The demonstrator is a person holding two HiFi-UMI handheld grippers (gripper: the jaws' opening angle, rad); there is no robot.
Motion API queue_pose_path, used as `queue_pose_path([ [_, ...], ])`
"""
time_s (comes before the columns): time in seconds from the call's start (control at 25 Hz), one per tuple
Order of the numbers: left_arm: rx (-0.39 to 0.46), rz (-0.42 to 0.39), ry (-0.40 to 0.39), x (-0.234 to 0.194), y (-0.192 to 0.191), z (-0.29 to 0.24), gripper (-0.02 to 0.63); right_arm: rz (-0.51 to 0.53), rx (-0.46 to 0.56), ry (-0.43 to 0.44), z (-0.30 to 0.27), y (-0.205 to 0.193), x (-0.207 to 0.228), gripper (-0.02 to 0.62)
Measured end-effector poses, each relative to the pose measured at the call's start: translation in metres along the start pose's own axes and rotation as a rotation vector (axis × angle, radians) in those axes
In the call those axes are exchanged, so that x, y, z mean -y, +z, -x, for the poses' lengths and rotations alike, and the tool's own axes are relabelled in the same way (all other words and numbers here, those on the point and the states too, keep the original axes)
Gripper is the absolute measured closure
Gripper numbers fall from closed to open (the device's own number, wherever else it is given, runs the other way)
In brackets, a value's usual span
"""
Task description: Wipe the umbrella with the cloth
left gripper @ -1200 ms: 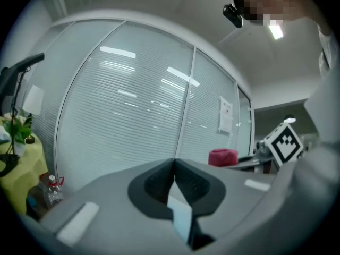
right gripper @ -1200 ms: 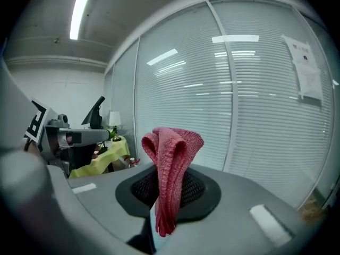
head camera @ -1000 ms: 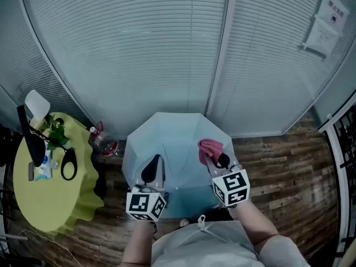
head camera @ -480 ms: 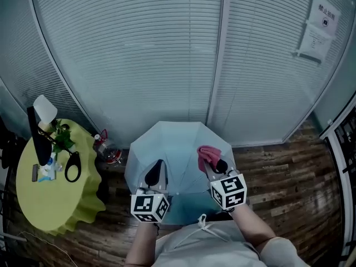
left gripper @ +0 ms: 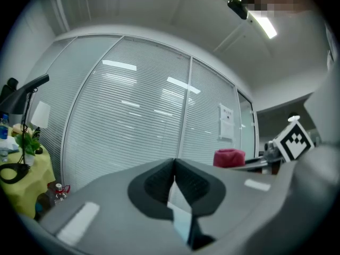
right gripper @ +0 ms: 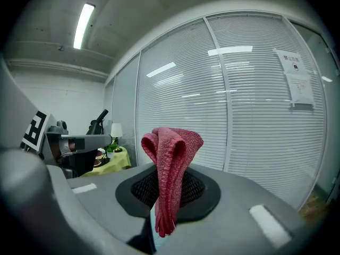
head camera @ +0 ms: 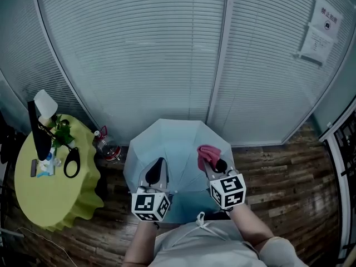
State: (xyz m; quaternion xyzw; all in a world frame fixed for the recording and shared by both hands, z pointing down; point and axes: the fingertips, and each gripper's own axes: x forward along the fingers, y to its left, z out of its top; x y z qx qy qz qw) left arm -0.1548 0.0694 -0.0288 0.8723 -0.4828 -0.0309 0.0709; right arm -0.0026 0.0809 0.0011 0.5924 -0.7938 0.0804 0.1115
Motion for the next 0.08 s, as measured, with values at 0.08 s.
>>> queue_pose_path([
  [0.08,0.009,-0.005,0.007,-0.0033,0.0013,0.0015,0.599,-0.002,-0.003,0.0,-0.0019,-0.0022,-0.0025,0.543],
])
